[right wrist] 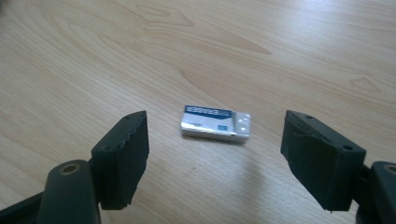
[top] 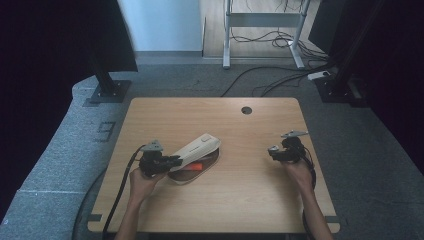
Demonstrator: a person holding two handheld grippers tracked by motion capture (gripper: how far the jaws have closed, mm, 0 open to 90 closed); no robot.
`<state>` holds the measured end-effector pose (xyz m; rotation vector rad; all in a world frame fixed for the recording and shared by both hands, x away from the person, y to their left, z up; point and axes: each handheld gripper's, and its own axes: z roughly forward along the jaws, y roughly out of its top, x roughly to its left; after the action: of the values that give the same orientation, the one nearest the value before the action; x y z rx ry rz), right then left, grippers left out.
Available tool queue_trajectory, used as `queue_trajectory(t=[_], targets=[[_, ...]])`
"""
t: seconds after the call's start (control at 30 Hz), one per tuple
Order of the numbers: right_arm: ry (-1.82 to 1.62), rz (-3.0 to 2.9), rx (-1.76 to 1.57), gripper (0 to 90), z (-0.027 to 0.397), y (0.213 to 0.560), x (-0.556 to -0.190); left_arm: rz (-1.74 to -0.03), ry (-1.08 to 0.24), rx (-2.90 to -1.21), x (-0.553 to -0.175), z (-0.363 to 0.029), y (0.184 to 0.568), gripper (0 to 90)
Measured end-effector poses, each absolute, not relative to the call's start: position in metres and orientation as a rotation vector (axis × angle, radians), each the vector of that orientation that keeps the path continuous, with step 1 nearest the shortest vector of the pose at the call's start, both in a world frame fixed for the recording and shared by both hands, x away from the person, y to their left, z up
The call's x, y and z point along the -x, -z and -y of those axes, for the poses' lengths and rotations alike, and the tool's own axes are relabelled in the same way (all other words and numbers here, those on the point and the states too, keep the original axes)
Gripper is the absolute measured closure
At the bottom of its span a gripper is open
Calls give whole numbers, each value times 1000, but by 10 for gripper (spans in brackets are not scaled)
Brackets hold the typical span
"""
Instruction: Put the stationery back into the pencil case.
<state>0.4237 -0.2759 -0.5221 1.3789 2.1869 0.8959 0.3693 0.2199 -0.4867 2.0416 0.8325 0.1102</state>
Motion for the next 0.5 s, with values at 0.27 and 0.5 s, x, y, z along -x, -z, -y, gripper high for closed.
queue_trajectory(t=[0.27, 0.5], targets=[[-892, -2185, -1391, 253, 274, 528, -432, -830, -111, -2047, -369, -219, 487, 760], [-885, -2188, -1406, 286, 269, 535, -440, -829, -113, -2050, -369, -219, 487, 759]])
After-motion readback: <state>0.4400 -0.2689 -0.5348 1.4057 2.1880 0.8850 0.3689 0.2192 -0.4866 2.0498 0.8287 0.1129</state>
